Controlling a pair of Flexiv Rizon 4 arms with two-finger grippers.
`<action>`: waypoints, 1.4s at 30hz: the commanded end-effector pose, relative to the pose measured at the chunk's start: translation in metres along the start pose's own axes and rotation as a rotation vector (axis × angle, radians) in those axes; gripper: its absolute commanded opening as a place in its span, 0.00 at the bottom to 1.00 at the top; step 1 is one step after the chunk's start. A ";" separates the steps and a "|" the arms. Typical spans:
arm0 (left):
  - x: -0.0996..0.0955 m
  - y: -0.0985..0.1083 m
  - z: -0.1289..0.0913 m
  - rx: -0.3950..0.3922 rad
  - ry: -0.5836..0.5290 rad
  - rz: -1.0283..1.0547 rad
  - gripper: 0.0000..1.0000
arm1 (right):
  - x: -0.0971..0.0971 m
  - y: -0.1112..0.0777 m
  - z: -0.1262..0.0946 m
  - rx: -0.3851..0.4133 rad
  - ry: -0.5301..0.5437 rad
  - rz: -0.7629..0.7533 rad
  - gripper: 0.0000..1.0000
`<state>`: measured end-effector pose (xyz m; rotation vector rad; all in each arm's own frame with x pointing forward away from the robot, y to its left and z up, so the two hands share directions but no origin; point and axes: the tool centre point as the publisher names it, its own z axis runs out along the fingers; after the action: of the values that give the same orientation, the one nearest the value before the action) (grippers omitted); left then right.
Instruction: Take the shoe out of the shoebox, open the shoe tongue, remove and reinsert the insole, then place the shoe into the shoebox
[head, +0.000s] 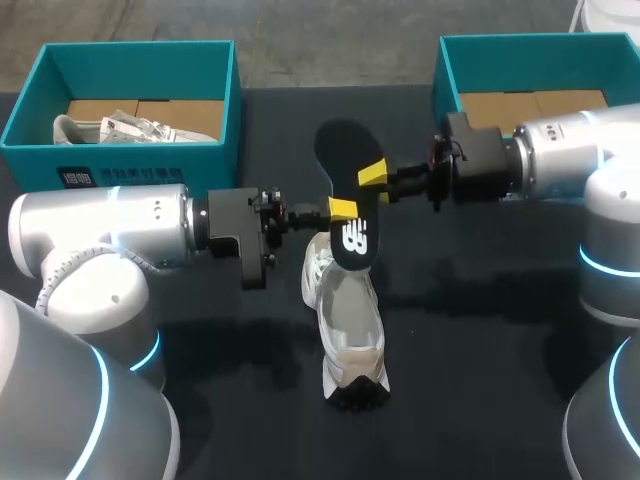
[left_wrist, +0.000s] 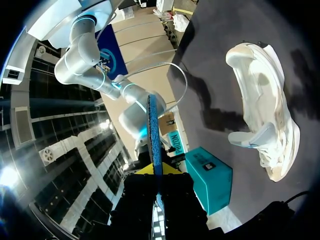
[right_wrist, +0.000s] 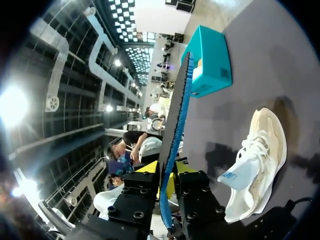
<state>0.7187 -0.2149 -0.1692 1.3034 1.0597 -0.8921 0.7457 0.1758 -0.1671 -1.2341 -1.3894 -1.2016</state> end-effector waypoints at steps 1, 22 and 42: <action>0.001 -0.001 0.001 -0.002 -0.002 0.003 0.00 | -0.002 -0.001 0.001 -0.002 0.005 0.000 0.00; -0.016 -0.012 -0.061 -0.001 0.092 -0.005 1.00 | -0.016 -0.001 0.002 0.004 0.024 -0.012 0.00; -0.012 0.008 -0.114 -0.002 0.500 0.011 1.00 | -0.040 0.000 0.011 0.009 0.010 0.010 0.00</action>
<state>0.7177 -0.1074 -0.1586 1.5338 1.3731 -0.6178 0.7493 0.1795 -0.2059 -1.2251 -1.3787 -1.1905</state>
